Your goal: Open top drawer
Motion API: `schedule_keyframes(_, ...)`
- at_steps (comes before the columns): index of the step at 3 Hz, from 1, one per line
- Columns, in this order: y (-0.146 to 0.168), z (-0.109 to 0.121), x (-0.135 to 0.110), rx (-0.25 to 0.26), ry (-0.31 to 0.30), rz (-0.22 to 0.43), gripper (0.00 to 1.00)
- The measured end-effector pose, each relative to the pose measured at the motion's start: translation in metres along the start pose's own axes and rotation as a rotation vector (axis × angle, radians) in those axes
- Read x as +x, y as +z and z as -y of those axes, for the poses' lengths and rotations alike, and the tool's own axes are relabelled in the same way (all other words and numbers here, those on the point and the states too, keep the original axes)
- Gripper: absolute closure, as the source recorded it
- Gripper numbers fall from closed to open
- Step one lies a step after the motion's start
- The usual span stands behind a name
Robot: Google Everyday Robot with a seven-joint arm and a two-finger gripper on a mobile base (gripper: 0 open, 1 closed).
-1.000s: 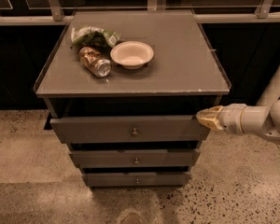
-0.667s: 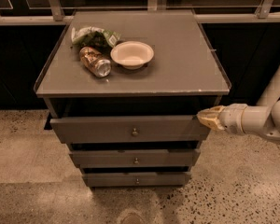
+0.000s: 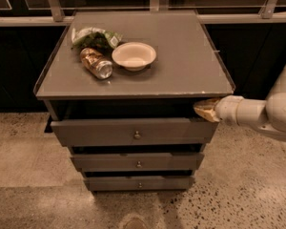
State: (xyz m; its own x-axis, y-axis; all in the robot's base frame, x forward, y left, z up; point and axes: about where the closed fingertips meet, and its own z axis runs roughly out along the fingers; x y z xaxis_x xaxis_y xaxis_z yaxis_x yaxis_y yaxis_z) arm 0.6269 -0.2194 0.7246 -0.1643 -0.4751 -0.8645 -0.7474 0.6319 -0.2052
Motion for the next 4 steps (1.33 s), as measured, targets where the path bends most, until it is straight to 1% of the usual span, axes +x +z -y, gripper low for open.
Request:
schedule_keyframes(1,0.000,-0.002,0.002,0.000,0.000,0.000,1.00)
schedule_keyframes(2,0.004,-0.006,0.009,0.020,0.015,-0.002,1.00)
schedule_keyframes(3,0.008,-0.017,0.020,0.051,0.041,-0.005,1.00)
schedule_keyframes(4,0.016,-0.021,0.024,0.064,0.046,-0.008,1.00)
